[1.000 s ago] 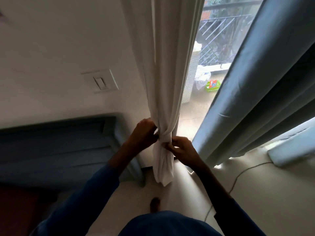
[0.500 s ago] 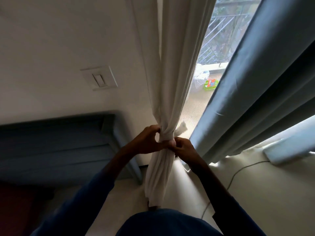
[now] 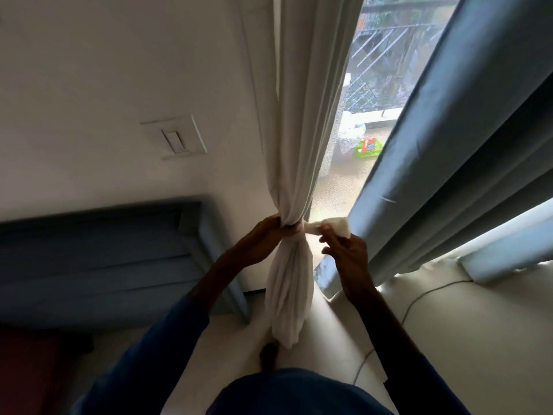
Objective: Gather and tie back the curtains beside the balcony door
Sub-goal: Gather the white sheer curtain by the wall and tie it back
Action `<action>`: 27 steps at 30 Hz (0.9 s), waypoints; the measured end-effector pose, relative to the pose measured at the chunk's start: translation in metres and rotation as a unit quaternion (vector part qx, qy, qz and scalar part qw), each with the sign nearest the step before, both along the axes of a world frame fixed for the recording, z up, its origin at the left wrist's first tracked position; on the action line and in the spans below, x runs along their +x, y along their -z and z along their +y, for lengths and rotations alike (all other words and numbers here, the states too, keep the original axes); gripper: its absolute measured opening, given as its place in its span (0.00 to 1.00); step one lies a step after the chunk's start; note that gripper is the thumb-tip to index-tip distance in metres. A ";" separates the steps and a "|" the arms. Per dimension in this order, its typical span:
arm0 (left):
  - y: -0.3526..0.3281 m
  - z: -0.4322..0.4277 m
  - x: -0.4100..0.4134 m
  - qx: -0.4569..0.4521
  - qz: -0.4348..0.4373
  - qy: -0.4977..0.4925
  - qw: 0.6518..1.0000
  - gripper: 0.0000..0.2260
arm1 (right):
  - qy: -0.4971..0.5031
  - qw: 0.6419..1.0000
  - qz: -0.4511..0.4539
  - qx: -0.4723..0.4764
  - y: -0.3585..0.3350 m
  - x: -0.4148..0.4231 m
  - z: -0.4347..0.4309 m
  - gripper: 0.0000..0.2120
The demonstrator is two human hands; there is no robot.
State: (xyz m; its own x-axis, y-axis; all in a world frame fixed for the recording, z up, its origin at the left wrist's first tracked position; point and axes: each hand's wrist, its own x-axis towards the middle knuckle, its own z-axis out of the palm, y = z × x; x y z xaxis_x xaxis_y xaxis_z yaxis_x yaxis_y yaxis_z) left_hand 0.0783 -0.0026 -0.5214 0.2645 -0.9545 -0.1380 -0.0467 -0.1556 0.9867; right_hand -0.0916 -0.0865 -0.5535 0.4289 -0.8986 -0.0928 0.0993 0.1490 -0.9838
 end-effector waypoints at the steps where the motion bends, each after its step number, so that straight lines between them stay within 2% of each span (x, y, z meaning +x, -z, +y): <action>1: 0.001 -0.002 0.001 0.008 0.003 -0.020 1.000 0.11 | 0.007 1.000 -0.003 -0.018 0.001 -0.002 -0.001 0.04; 3: 0.002 -0.007 0.005 0.030 -0.043 -0.066 0.996 0.10 | -0.005 0.996 0.005 -0.084 0.003 -0.008 -0.001 0.04; 5: -0.002 -0.011 0.007 0.055 -0.050 -0.088 0.993 0.06 | -0.033 0.990 0.039 -0.130 0.006 -0.012 0.000 0.03; 7: -0.009 -0.014 0.006 0.086 -0.026 -0.072 0.993 0.12 | -0.045 0.983 0.087 -0.156 0.007 -0.014 0.001 0.05; 11: -0.017 -0.013 0.003 0.134 0.053 -0.013 0.989 0.07 | -0.032 0.959 0.171 -0.223 0.009 -0.015 0.002 0.05; 14: -0.015 -0.017 0.000 0.140 0.089 -0.080 0.983 0.11 | -0.036 0.942 0.193 -0.272 0.002 -0.013 0.007 0.04; 19: -0.017 -0.027 -0.013 0.119 0.105 -0.198 0.967 0.04 | -0.030 0.931 0.199 -0.305 -0.007 -0.006 0.011 0.04; 23: -0.011 -0.037 -0.018 0.107 0.059 -0.230 0.965 0.14 | -0.025 0.933 0.211 -0.291 -0.009 -0.004 0.013 0.06; 27: -0.007 -0.040 -0.021 0.068 0.058 -0.228 0.970 0.09 | -0.027 0.950 0.191 -0.244 -0.030 -0.004 0.016 0.03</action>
